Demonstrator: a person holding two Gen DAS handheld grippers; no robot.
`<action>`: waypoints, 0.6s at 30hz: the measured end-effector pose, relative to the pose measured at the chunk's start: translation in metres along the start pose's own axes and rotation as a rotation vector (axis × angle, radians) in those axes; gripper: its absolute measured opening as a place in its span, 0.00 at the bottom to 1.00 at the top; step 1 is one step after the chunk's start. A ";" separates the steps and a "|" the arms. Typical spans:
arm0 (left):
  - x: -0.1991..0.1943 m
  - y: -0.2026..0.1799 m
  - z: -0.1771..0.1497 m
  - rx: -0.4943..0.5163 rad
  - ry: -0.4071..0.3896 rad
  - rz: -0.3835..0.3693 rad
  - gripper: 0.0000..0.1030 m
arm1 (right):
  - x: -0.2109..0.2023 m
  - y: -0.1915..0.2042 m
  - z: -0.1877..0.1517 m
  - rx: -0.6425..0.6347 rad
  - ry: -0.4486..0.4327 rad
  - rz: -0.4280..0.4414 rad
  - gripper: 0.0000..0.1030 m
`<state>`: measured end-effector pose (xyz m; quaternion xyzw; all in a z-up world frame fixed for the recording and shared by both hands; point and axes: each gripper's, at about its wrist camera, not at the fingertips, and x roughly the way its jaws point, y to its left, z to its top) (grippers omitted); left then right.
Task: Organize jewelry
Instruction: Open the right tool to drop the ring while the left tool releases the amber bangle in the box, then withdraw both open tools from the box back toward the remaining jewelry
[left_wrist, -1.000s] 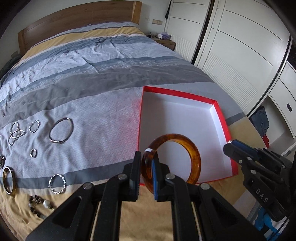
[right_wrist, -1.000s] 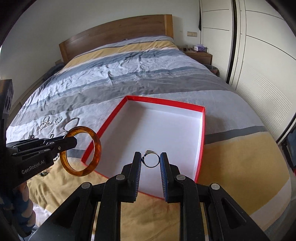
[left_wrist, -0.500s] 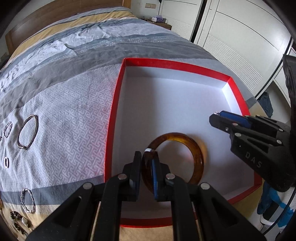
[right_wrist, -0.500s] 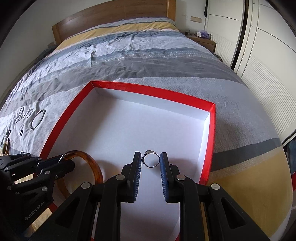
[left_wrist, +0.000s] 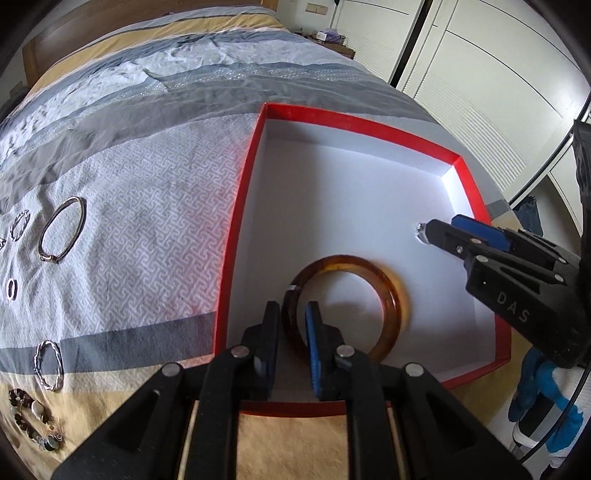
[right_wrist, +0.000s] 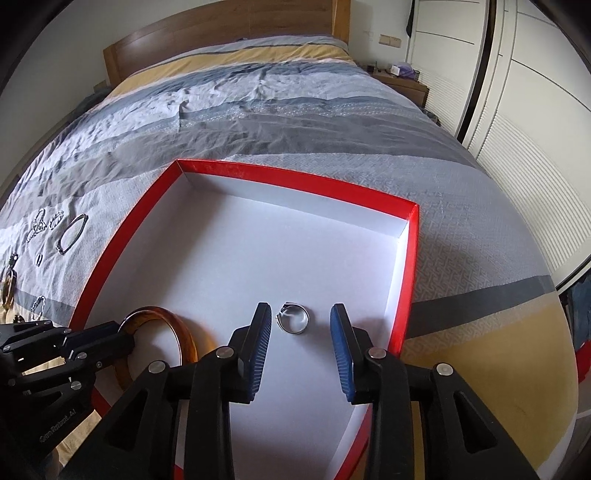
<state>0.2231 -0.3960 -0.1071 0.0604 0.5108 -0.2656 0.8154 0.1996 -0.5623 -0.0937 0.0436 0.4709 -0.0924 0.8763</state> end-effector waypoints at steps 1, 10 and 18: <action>-0.004 -0.001 0.001 0.002 -0.011 -0.005 0.23 | -0.005 -0.001 -0.001 0.003 -0.007 -0.001 0.32; -0.068 -0.005 -0.003 0.011 -0.101 -0.011 0.33 | -0.069 -0.005 -0.008 0.052 -0.072 0.001 0.33; -0.149 0.034 -0.041 -0.040 -0.157 0.063 0.33 | -0.143 0.038 -0.028 0.031 -0.130 0.057 0.33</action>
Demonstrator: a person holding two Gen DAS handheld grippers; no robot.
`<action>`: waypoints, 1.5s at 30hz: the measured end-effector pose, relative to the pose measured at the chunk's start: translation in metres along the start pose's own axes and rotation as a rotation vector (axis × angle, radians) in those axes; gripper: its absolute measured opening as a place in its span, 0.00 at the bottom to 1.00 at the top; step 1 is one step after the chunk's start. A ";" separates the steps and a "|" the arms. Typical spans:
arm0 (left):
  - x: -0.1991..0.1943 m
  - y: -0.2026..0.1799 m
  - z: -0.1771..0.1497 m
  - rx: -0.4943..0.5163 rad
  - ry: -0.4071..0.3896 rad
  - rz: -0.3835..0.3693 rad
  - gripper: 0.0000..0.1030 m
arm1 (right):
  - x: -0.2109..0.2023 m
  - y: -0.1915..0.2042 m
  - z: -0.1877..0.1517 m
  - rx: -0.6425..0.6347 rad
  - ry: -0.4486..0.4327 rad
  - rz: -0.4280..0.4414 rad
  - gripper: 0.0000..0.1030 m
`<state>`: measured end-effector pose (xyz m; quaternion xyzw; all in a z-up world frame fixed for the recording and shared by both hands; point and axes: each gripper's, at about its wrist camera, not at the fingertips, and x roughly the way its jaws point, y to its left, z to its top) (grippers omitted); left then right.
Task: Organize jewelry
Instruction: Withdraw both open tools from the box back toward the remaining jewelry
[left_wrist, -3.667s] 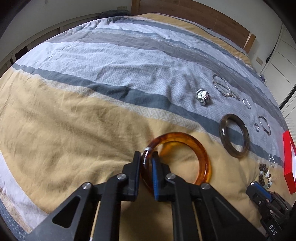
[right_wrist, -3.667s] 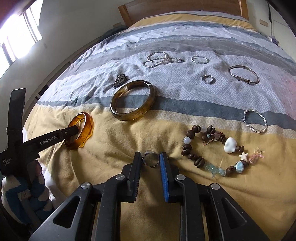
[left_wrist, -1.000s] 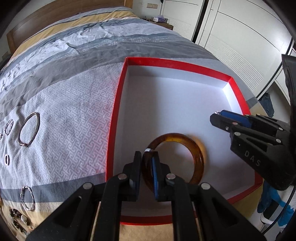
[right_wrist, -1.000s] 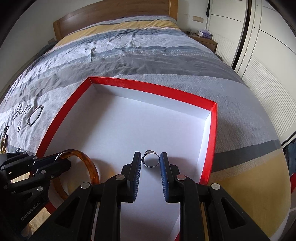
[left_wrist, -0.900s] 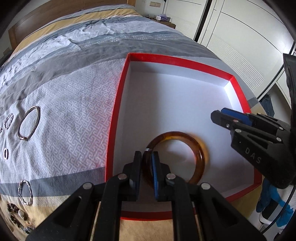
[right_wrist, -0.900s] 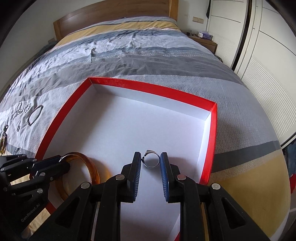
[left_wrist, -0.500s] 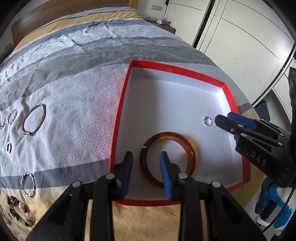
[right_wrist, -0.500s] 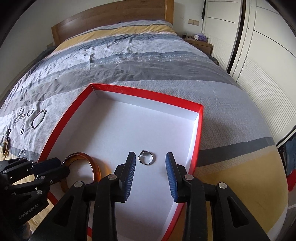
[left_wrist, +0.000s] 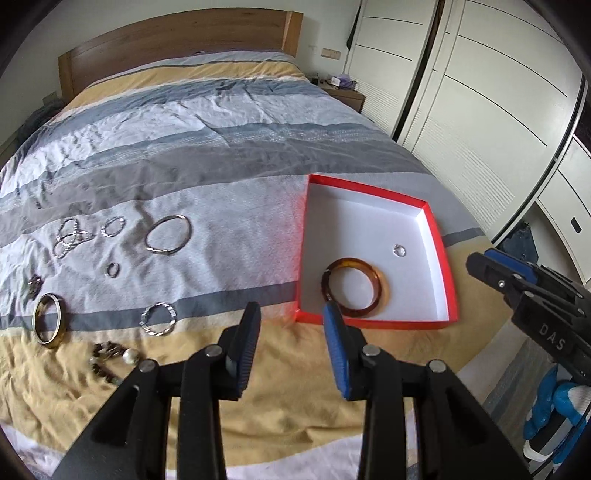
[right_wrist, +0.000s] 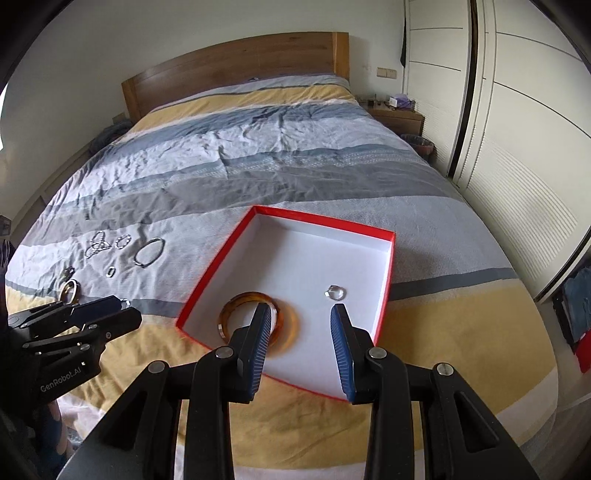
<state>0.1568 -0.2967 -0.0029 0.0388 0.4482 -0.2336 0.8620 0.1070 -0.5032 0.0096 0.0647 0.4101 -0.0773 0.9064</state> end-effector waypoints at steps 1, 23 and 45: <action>-0.011 0.007 -0.004 0.002 -0.003 0.017 0.33 | -0.011 0.008 -0.003 0.003 -0.009 0.012 0.33; -0.235 0.200 -0.112 -0.151 -0.202 0.242 0.33 | -0.173 0.165 -0.064 -0.037 -0.151 0.134 0.38; -0.199 0.286 -0.132 -0.289 -0.156 0.339 0.37 | -0.111 0.208 -0.067 -0.123 -0.084 0.202 0.46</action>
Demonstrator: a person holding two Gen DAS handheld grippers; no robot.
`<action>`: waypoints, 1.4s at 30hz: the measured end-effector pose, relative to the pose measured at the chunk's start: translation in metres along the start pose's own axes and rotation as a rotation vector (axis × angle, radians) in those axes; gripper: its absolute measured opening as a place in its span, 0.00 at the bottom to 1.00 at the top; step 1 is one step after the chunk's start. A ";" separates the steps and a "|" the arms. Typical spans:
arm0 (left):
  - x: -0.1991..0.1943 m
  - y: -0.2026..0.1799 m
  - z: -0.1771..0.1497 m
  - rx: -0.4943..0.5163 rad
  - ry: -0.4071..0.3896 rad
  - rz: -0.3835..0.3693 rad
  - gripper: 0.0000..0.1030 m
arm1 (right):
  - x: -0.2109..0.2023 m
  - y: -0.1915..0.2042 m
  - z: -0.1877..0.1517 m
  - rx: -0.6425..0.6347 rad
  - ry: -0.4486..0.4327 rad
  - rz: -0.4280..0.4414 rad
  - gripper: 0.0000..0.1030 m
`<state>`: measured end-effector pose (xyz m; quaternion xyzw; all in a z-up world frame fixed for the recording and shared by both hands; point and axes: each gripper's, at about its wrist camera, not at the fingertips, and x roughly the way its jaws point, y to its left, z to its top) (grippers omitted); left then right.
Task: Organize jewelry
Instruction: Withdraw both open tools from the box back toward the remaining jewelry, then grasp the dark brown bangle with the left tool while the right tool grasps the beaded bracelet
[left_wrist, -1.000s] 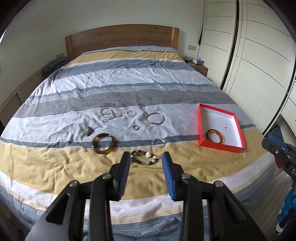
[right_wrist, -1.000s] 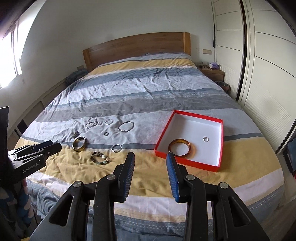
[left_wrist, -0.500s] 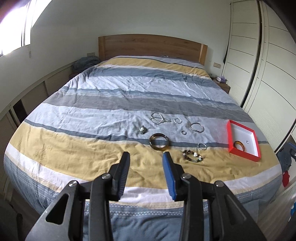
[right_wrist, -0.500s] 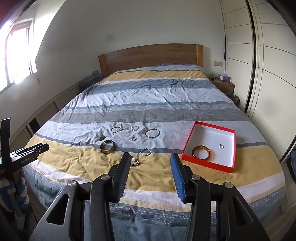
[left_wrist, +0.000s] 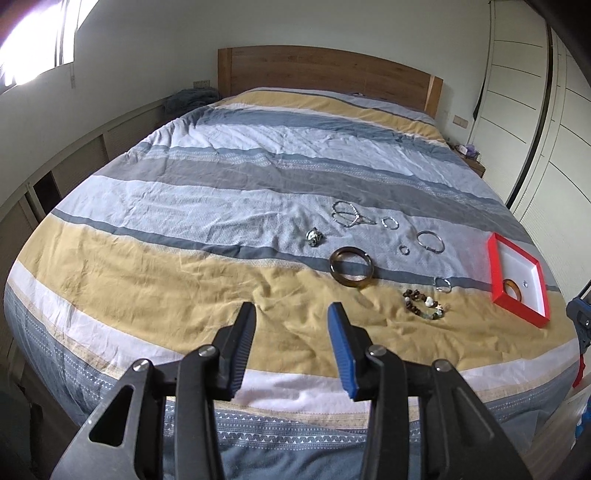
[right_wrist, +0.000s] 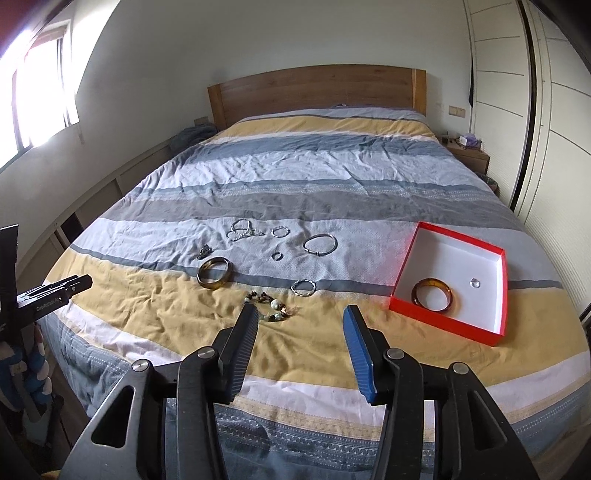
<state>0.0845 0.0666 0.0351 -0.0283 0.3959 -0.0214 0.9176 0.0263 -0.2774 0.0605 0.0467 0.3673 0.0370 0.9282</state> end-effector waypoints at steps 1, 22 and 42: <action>0.007 -0.001 0.000 -0.003 0.010 0.002 0.37 | 0.007 -0.001 -0.001 0.003 0.008 0.005 0.46; 0.112 0.002 -0.004 -0.048 0.135 0.047 0.37 | 0.131 -0.014 -0.004 0.011 0.157 0.104 0.46; 0.181 -0.016 0.024 -0.078 0.175 -0.023 0.37 | 0.224 0.010 -0.007 -0.023 0.282 0.212 0.46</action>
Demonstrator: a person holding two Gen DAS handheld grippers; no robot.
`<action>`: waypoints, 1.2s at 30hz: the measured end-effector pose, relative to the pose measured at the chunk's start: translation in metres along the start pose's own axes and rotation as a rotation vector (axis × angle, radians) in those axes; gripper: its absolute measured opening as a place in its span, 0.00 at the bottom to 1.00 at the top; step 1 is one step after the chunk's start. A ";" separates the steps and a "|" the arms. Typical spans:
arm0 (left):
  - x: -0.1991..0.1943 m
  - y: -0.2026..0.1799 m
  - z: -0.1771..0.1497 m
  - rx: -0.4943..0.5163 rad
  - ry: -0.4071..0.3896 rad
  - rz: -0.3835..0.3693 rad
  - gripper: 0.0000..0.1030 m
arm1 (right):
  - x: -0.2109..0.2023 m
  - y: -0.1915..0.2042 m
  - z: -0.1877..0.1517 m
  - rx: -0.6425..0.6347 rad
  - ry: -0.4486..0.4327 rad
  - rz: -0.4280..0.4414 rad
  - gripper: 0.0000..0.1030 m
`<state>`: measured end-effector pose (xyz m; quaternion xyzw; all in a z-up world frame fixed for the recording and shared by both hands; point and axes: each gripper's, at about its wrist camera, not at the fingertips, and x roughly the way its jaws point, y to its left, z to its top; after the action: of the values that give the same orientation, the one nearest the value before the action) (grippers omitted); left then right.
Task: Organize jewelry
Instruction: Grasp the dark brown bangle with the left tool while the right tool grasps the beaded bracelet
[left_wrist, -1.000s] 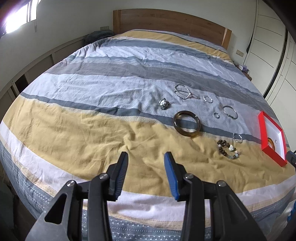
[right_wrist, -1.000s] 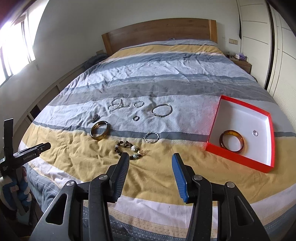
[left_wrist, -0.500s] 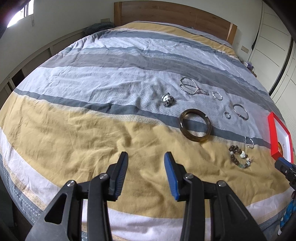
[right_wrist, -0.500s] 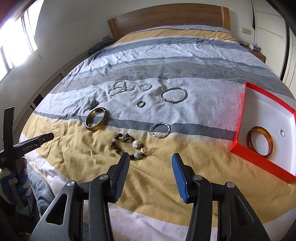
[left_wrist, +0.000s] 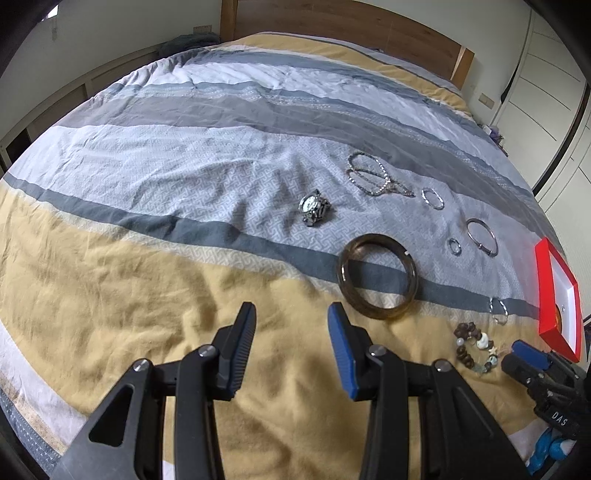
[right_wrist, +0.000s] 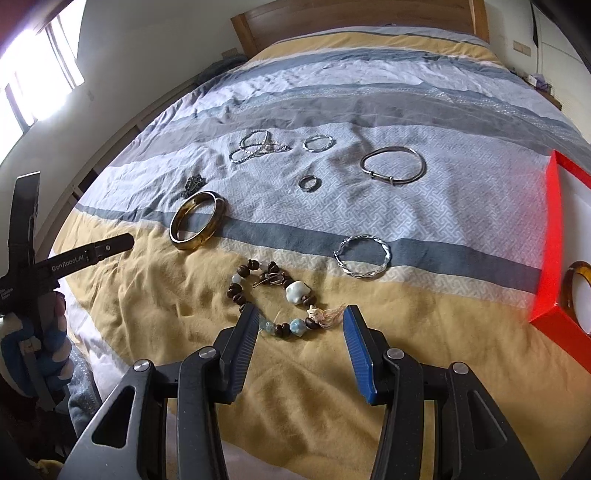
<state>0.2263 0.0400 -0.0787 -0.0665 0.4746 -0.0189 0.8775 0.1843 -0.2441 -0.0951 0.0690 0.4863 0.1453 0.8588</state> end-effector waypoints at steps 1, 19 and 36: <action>0.003 -0.001 0.002 -0.001 0.001 -0.003 0.37 | 0.005 0.001 0.001 -0.003 0.006 0.000 0.46; 0.065 -0.019 0.019 -0.035 0.045 -0.089 0.37 | 0.057 -0.012 0.006 -0.008 0.049 0.066 0.30; 0.065 -0.029 0.013 0.037 0.042 -0.054 0.09 | 0.048 -0.016 -0.002 0.011 0.040 0.086 0.11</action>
<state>0.2739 0.0067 -0.1213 -0.0625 0.4906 -0.0527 0.8675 0.2089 -0.2440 -0.1400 0.0916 0.5006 0.1806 0.8416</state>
